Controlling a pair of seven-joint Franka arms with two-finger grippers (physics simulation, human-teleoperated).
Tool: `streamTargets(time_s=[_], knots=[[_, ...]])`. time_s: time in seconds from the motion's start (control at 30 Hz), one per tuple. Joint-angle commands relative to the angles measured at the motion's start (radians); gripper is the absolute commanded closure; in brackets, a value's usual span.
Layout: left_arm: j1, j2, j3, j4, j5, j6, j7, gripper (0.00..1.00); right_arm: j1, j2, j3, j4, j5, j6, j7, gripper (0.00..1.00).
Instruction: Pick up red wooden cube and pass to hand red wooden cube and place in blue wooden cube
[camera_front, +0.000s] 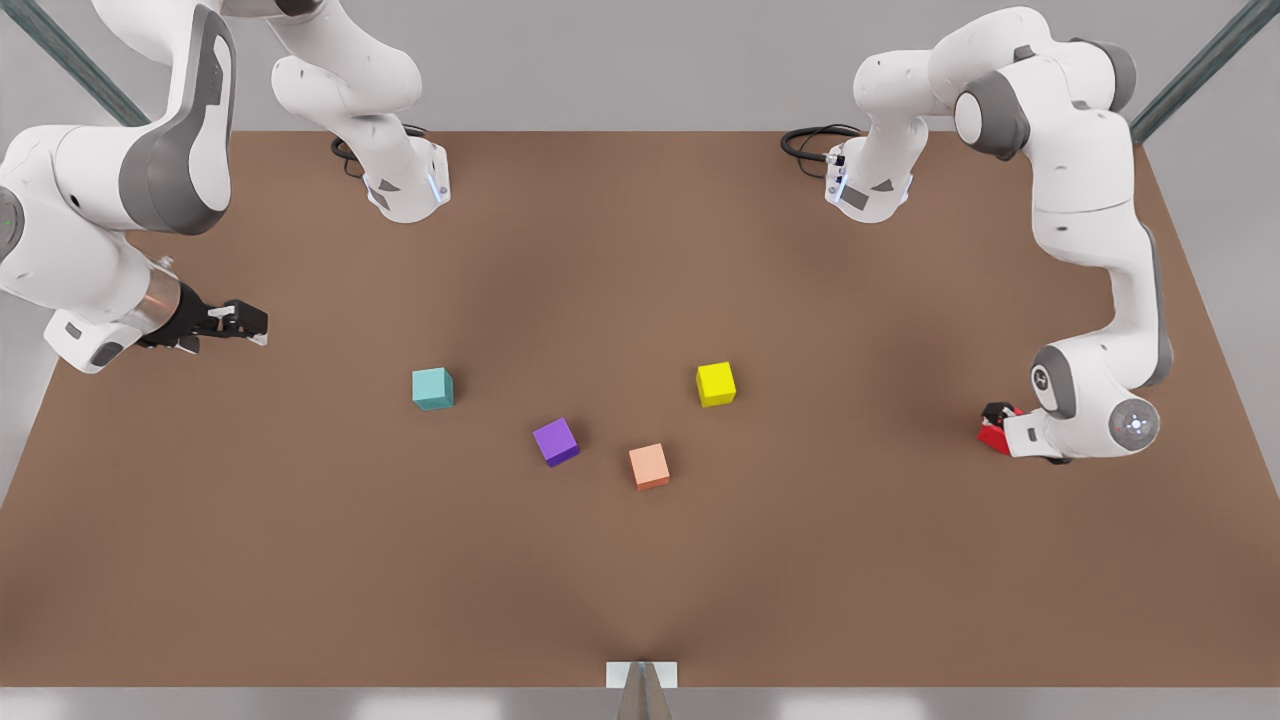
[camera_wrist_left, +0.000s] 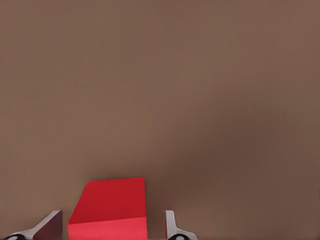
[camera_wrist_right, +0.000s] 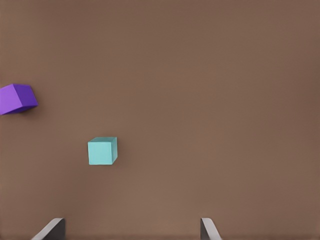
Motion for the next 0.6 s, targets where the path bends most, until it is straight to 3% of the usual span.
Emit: streamTargets(time_s=[0.0,0.57], knots=[[0.001,0.002,0.001,-0.007,0.001,0.004,-0.140,0.00,0.000,-0.001,-0.001,0.001,0.001,0.000,-0.007,0.00],[0.001,0.046,0.029,-0.003,0.004,0.014,-0.138,0.00,0.000,0.004,-0.001,-0.003,0.001,0.003,-0.008,0.00]])
